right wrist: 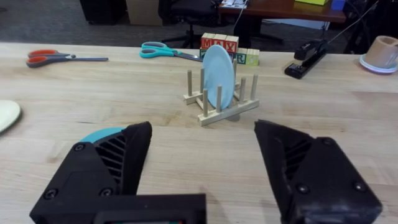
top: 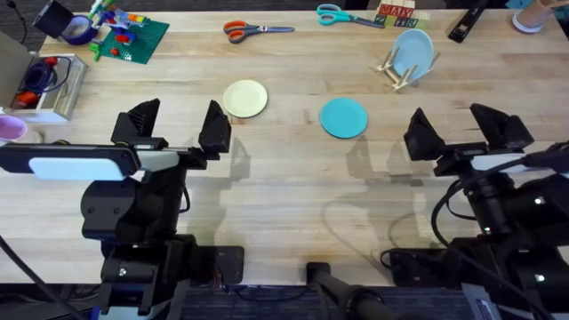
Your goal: Pick up the plates from the table one by one and place each into a slot on the dish rack.
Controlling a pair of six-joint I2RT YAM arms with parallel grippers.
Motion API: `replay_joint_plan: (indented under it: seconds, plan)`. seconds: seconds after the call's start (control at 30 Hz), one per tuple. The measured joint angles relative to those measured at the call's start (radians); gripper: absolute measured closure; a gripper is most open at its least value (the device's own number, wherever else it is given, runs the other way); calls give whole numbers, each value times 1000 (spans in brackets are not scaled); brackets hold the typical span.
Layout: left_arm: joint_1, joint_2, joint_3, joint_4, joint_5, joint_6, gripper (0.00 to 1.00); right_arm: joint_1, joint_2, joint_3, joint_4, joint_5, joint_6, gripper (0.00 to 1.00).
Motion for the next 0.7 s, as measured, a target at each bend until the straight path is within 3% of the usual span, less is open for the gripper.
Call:
replay_joint_plan:
  seconds: [0.7]
  plan:
    - [0,0,0,0,0,0,8,0,0,1,-14,1,0,6]
